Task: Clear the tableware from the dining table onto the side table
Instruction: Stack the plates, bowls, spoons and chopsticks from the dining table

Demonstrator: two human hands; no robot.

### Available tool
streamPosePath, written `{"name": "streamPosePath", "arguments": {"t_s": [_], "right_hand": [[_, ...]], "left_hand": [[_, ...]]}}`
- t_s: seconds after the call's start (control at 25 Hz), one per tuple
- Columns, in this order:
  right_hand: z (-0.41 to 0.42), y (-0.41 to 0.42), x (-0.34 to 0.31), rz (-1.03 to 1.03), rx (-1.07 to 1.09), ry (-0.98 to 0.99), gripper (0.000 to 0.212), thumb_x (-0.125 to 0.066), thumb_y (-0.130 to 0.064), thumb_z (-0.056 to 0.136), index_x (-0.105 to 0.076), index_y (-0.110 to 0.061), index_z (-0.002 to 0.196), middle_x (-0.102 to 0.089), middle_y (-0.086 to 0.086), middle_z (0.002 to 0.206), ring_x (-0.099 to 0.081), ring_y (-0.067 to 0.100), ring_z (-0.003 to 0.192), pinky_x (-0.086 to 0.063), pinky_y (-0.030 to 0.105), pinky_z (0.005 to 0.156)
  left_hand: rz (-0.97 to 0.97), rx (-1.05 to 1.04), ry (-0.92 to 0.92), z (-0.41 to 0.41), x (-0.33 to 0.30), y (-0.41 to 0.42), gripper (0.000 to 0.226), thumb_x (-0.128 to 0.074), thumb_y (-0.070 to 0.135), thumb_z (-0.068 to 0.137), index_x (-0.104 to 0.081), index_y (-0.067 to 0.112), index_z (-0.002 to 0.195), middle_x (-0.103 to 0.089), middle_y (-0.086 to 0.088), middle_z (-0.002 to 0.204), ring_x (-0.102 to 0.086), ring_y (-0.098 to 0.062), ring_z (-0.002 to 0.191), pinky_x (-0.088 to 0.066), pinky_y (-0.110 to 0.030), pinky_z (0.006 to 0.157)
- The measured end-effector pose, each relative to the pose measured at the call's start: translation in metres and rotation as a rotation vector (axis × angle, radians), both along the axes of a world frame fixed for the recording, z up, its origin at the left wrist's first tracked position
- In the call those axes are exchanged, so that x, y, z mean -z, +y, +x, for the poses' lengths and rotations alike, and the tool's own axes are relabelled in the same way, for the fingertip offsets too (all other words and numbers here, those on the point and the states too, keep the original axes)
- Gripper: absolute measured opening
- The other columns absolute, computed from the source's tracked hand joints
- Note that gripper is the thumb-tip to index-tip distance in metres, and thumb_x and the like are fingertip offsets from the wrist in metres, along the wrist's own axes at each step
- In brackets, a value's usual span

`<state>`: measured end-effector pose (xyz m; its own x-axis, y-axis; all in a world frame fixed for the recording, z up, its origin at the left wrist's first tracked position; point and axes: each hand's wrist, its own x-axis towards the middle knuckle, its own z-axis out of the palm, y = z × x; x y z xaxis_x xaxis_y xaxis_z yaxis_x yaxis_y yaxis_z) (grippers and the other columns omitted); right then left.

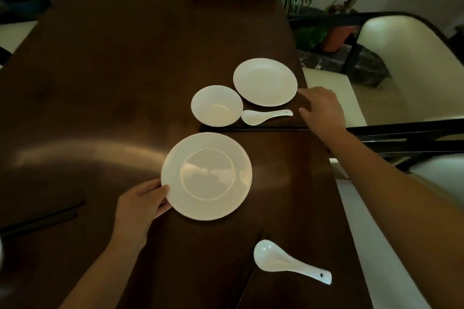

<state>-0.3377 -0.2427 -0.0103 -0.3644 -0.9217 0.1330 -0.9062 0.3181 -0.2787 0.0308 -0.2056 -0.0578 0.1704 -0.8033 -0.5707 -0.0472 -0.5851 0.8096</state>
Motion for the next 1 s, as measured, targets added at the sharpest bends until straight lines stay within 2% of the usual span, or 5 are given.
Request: {"name": "streamPosePath", "arguments": {"t_s": [0.12,0.44,0.76,0.84,1.0], "right_hand": [[-0.023,-0.027,0.019,0.134,-0.296,0.373,0.051,-0.057,-0.005,0.085,-0.045,-0.011,0.134,-0.049,0.016,0.137,-0.040,0.032,0.127,-0.043,0.045,0.096],[-0.029,-0.052,0.048,0.181,-0.417,0.497,0.049,-0.054,-0.007,0.088,-0.042,-0.009,0.136,-0.049,0.014,0.138,-0.044,0.030,0.129,-0.042,0.044,0.101],[-0.025,-0.029,-0.008,-0.147,-0.425,0.416,0.025,-0.053,-0.006,0.089,-0.059,0.001,0.112,-0.067,0.029,0.099,-0.065,0.043,0.085,-0.054,0.052,0.070],[-0.020,-0.001,-0.018,-0.297,-0.454,0.393,0.026,-0.053,-0.009,0.089,-0.061,0.004,0.110,-0.068,0.030,0.099,-0.067,0.044,0.085,-0.056,0.055,0.070],[0.013,0.057,-0.024,-0.533,-0.618,0.401,0.029,-0.050,-0.013,0.094,-0.058,0.006,0.113,-0.066,0.030,0.104,-0.067,0.040,0.091,-0.051,0.049,0.079]], "left_hand": [[-0.037,0.008,0.041,0.003,0.001,0.003,0.026,-0.066,0.006,0.082,-0.065,0.011,0.107,-0.067,-0.002,0.092,-0.064,-0.015,0.083,-0.052,-0.028,0.066],[-0.060,-0.014,0.029,0.005,0.006,0.001,0.019,-0.067,0.006,0.080,-0.065,0.024,0.078,-0.066,0.006,0.079,-0.064,-0.010,0.074,-0.052,-0.025,0.056],[-0.016,0.053,0.047,0.004,-0.005,0.000,0.009,-0.063,0.013,0.086,-0.067,0.021,0.088,-0.069,0.002,0.088,-0.066,-0.013,0.081,-0.053,-0.026,0.060],[0.025,0.086,0.060,0.006,-0.008,-0.001,0.015,-0.059,0.020,0.088,-0.067,0.017,0.101,-0.069,-0.002,0.096,-0.067,-0.017,0.087,-0.055,-0.029,0.066],[0.107,0.049,0.103,0.004,-0.020,-0.004,0.016,-0.053,0.034,0.091,-0.062,0.021,0.089,-0.068,-0.004,0.092,-0.066,-0.018,0.086,-0.055,-0.032,0.064]]}}
